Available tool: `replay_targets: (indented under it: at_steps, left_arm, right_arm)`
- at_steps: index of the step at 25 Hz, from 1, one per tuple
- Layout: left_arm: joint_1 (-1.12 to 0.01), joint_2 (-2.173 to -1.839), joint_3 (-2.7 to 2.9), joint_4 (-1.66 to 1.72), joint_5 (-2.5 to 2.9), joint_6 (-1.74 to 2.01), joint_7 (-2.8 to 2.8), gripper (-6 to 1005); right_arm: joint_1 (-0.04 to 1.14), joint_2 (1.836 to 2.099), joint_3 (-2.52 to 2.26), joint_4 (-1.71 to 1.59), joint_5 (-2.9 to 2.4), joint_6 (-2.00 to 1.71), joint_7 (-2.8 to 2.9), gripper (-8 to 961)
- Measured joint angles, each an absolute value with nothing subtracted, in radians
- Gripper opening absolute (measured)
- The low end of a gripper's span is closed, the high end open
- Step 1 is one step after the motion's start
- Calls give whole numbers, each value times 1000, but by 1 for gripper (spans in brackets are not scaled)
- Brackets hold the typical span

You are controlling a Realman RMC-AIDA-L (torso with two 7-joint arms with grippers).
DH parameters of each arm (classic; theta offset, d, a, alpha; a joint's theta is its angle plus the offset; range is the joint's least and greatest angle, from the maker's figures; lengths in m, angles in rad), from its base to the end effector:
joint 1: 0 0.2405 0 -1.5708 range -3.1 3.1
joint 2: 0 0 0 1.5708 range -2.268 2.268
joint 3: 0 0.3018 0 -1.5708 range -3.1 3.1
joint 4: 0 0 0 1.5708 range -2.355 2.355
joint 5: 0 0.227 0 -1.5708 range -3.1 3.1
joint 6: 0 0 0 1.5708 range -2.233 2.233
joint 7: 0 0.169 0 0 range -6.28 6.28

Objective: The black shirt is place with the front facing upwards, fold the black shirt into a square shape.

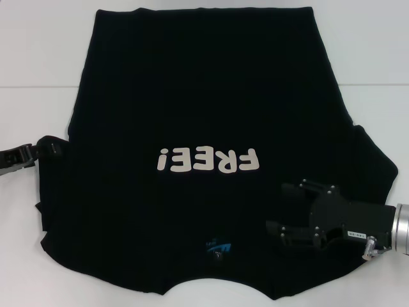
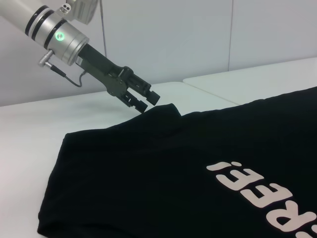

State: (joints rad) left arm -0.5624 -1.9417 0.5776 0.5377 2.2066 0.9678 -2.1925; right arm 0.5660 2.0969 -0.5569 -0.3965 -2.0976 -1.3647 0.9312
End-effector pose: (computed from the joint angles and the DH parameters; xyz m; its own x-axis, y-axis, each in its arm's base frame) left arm -0.4179 0.4352 0.0319 0.1851 0.7280 0.6601 0.9663 -0.0125 -0.2572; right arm 0.3246 0.3652 -0.0959 0.8900 -0.1703 -0.4230 -0.3180 -0.8967 -0.3079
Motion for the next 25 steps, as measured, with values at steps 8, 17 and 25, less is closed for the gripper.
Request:
replay_targets:
  at_steps: [8, 17, 25]
  left_arm:
    - [-557, -1953, 578, 537, 2207, 941, -2189, 812]
    - [-562, -1963, 578, 537, 2213, 939, -2185, 812]
    - [-563, -1967, 578, 537, 2215, 939, -2174, 768]
  right_arm:
    - [568, 2097, -557, -397, -2097, -1367, 931, 896]
    - [570, 2097, -558, -397, -2097, -1372, 931, 895]
    - [574, 2097, -558, -397, -2097, -1374, 931, 895]
